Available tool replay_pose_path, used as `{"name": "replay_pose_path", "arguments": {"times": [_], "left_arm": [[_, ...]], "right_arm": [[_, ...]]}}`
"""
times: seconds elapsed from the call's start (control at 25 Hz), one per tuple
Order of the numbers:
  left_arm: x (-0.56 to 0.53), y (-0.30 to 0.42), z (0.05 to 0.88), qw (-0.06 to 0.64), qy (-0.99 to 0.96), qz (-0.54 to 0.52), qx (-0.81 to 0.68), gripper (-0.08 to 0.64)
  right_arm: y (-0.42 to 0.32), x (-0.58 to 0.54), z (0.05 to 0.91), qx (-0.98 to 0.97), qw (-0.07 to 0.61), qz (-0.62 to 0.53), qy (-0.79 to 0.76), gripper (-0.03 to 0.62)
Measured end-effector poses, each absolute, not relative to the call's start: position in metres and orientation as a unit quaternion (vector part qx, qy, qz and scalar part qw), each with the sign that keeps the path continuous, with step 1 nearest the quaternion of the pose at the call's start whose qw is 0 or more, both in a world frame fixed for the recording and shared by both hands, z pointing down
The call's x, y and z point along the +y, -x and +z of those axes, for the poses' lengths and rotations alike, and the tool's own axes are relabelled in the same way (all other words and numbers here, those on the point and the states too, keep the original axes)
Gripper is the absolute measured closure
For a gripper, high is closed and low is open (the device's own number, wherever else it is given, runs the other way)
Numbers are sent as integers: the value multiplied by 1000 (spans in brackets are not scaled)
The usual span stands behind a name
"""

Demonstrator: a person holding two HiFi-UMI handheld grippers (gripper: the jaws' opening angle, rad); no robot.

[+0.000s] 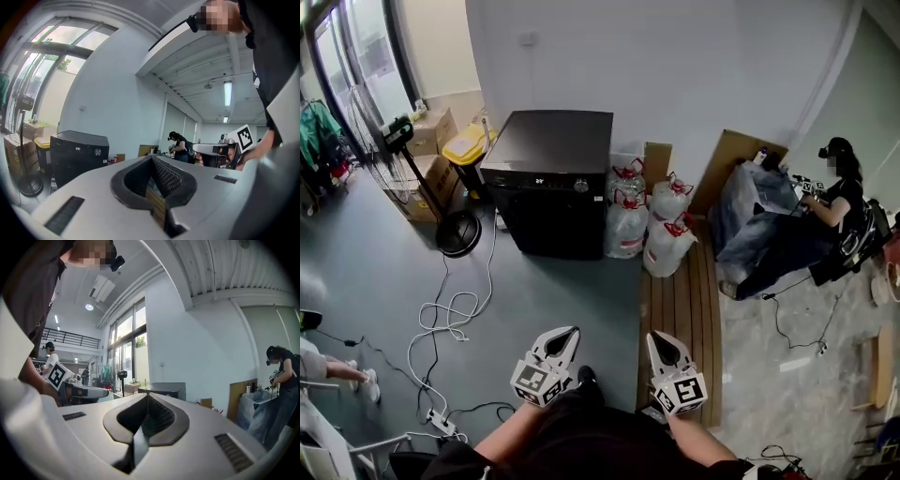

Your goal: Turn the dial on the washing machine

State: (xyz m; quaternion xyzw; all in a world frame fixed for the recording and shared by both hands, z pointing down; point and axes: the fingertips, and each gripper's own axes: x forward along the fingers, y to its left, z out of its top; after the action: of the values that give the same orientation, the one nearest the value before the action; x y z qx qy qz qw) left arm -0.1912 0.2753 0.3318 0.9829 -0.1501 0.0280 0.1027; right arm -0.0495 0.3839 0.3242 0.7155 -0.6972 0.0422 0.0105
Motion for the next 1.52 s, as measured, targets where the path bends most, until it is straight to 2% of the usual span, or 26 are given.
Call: {"name": "replay_pose_path", "arguments": {"times": [0.72,1.24,1.52], "left_arm": [[118,78,324,98,-981,16,-165,545],[31,-41,332,98,-970,31,-220,545],[-19,-76,342,82,-955,44,-282,545]], "right_arm": [[-63,249,308,-686,6,38,-726,569],[-195,126,315,-736,-12,39,-675,569],[-231,64,327,-784,-1,52,-619,569]]}}
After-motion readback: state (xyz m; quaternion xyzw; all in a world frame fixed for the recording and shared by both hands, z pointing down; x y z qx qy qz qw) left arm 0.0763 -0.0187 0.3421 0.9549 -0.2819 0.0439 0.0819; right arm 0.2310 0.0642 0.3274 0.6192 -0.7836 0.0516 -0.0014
